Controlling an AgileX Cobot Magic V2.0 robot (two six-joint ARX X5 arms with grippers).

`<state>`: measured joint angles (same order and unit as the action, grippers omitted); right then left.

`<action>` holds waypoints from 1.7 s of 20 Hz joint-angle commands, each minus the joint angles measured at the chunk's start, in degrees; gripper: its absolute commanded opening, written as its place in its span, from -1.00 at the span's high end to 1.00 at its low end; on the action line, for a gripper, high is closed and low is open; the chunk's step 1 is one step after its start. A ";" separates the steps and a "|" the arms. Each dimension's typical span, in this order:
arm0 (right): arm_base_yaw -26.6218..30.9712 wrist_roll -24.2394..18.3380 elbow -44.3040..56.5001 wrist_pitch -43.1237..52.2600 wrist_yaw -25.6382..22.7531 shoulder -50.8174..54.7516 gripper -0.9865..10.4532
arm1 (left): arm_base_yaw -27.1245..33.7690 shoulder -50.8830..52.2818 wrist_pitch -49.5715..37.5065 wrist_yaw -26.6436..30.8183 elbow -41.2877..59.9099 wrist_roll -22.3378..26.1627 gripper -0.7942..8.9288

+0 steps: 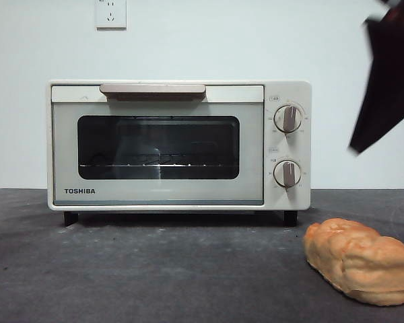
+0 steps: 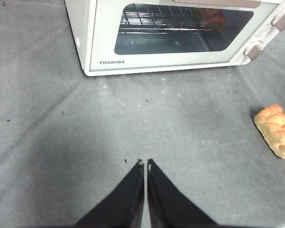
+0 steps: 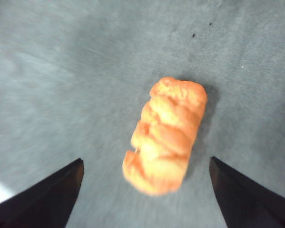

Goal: The left arm flap open the oven, the right arm pick bread and place it into oven, the left arm flap close the oven

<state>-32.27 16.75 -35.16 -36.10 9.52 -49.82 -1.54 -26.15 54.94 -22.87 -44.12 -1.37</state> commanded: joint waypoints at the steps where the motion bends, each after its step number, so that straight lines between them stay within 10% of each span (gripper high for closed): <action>1: -3.74 3.67 0.35 3.32 -4.24 -4.31 0.09 | -0.09 -0.28 -0.48 -0.31 -1.20 0.68 0.80; 17: -7.89 5.57 0.35 16.81 -14.58 -25.51 0.15 | -0.09 -0.28 -0.50 -0.31 -1.20 0.68 0.80; 22: -7.89 5.57 0.33 16.83 -14.56 -25.49 0.47 | -0.09 -0.28 -0.50 -0.31 -1.20 0.68 0.80; 34: -7.89 5.25 -0.96 13.05 -12.48 -10.93 0.49 | -2.38 -2.32 -11.30 -3.39 -1.22 -7.10 0.80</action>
<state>-39.70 21.50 -35.09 -23.53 -3.01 -60.31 -3.97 -27.99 44.14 -25.89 -44.21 -6.50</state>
